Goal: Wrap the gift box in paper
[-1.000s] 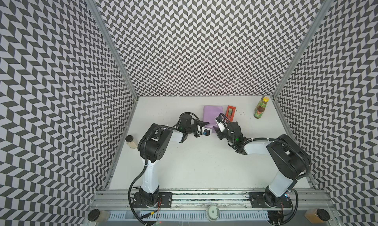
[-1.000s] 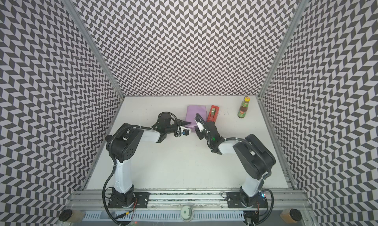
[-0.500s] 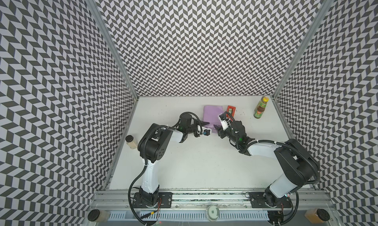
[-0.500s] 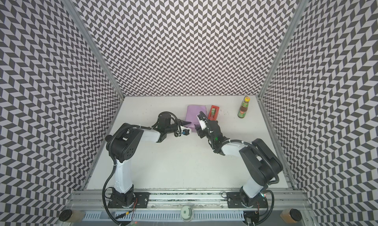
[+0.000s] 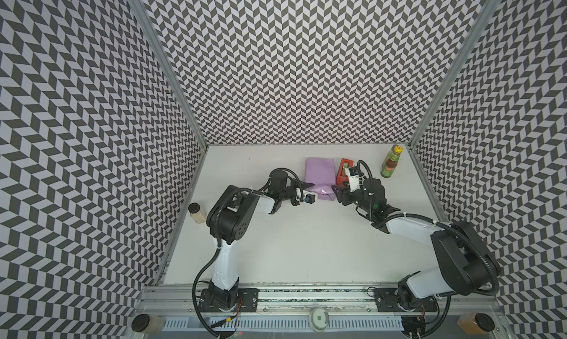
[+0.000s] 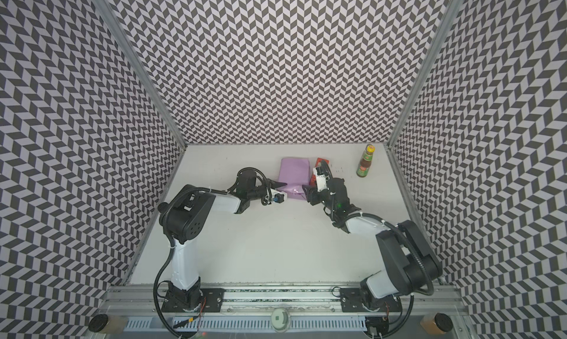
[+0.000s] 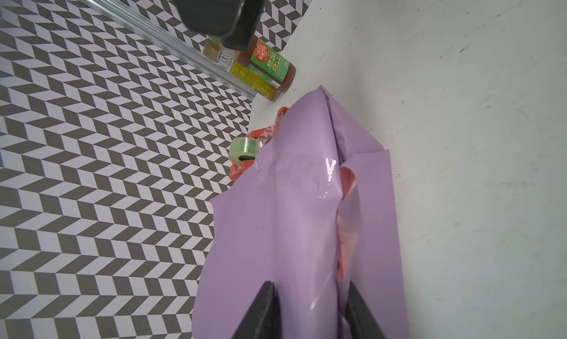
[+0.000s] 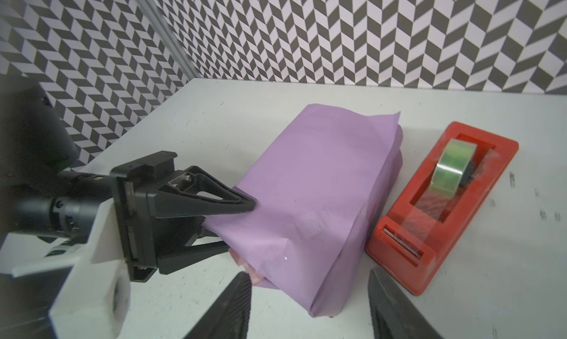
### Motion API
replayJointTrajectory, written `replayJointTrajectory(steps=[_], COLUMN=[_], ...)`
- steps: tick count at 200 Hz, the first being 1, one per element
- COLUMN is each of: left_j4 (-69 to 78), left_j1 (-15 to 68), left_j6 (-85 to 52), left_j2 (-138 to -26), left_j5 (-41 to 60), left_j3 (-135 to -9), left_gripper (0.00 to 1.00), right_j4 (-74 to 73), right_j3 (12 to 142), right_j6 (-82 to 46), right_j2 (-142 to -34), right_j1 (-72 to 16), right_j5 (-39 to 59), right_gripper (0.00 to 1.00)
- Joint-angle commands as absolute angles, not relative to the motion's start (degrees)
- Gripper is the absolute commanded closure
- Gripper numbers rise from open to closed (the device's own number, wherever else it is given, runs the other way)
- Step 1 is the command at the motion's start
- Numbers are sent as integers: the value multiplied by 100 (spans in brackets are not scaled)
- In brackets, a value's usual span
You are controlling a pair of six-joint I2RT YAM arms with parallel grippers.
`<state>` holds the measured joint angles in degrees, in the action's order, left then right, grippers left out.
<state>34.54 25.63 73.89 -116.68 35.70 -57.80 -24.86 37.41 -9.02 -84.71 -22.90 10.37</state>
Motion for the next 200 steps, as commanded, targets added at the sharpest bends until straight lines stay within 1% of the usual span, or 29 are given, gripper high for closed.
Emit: replayJointTrajectory(steps=[1, 41, 61, 81, 95, 105, 126, 153, 200], left_j4=[2590, 2559, 2546, 2549, 2551, 2549, 2563, 2566, 2566], left_j1=[2566, 2549, 2549, 2549, 2549, 2549, 2548, 2549, 2538], left_j6=[7400, 7391, 7391, 7391, 7392, 7386, 7374, 7373, 7383], left_j2=[-11950, -11953, -11953, -11949, -11961, -11962, -11970, -11962, -11978], left_j5=[3305, 3296, 3289, 3285, 3287, 3286, 3296, 3295, 3278], left_j3=[-5715, -5726, -5722, -5725, -5730, -5739, -5752, -5739, -5757], left_gripper=[65, 65, 65, 65, 65, 66, 66, 65, 66], right_j4=[-2163, -2127, -2280, -2214, -1740, -1421, -1184, -1069, -923], right_j3=[3731, 3456, 3565, 3970, 4431, 4683, 4930, 5148, 5365], right_j6=[-1250, -1125, -1441, -1914, -2131, -2320, -2541, -2624, -2439], right_j2=[-8259, -7900, -7934, -8218, -8526, -8719, -8938, -9150, -9548], right_j1=[-2278, -2283, -2250, -2136, -2102, -2099, -2093, -2118, -2157], right_j5=[1263, 1327, 1495, 2100, 2407, 2412, 2207, 2496, 2639], right_gripper=[40, 43, 43, 45, 50, 52, 54, 55, 57])
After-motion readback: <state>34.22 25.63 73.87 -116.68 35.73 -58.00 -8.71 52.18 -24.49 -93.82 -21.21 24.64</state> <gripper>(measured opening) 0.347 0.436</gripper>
